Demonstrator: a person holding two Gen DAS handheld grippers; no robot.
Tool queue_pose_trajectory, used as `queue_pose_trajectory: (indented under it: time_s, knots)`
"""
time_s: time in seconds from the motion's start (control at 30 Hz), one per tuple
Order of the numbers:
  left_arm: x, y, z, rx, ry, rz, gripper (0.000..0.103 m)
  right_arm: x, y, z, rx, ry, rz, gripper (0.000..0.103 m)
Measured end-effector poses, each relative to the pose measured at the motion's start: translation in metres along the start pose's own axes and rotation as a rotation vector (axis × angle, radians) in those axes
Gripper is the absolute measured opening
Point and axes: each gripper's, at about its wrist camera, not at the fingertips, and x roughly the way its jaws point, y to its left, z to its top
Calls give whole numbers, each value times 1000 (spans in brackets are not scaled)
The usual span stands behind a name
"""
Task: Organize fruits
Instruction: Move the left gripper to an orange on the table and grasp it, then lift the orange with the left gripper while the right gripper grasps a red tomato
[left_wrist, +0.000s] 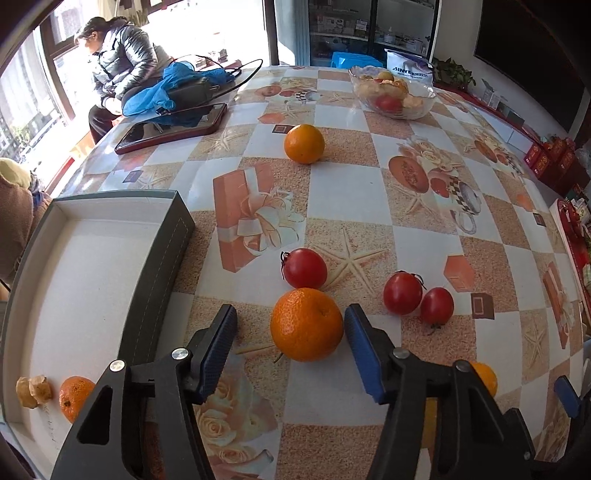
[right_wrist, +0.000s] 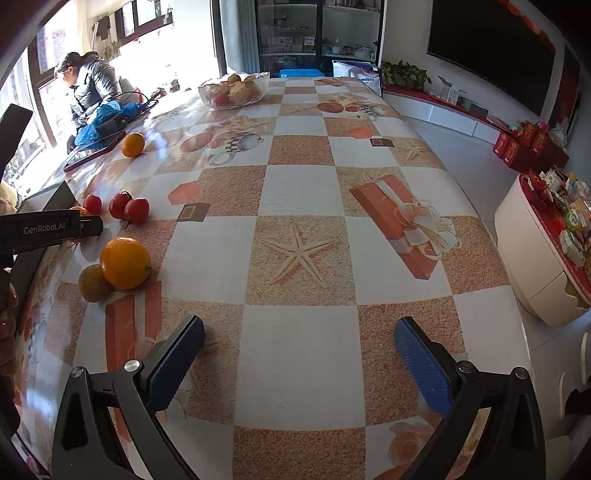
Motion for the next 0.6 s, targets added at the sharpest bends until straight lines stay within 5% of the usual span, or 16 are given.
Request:
queue_pose_trajectory:
  time_s: [0.1,0.6]
  knots:
    - [-2,-2,-1,8,-9,-1,39,0,1,0,-1,0,1,103]
    - [-10,0,-15,23,-14,7,39,0,1,0,-1,-1,1,103]
